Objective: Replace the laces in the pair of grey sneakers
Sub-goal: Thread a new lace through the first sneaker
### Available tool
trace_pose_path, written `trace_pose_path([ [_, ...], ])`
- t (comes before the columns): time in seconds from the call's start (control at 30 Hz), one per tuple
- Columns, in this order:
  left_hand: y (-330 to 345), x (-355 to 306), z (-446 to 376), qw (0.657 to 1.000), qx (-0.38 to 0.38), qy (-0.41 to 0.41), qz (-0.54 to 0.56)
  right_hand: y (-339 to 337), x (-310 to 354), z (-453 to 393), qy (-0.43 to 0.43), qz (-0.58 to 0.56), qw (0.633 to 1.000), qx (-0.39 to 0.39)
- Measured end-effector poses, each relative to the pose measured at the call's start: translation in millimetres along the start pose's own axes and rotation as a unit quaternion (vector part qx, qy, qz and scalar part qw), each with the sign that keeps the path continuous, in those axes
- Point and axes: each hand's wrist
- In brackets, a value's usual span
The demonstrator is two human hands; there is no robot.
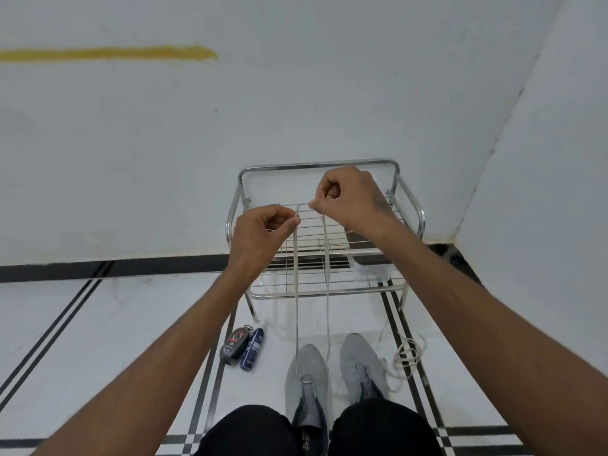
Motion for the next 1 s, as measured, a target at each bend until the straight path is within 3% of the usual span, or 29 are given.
trace_pose_path([
  [0.1,1.3,-4.2,-0.4,1.0,-0.011,-0.002,0.008,0.9,3.2,0.3,0.018,-0.087,0.996,0.016],
  [0.6,-3.6,-17.9,-10.3,1.0,-0.029,0.004,-0.002,24.1,3.9,8.0,0.016,-0.137,0.99,0.038],
  [0.8,-0.9,11.9,8.3,0.997,0.009,-0.054,0.057,61.2,-26.4,35.4,0.048,-0.086,0.99,0.105],
  [1.0,3.3,58.0,31.2,0.994,0.026,-0.106,0.008,96.3,-72.0,61.7,0.091,-0.055,0.975,0.194],
])
Point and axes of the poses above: each hand's wrist, its own z-axis away from the middle knuckle, its own y-axis out of the palm, x = y × z, and after that the axes turned 3 degrees about y, right-handed
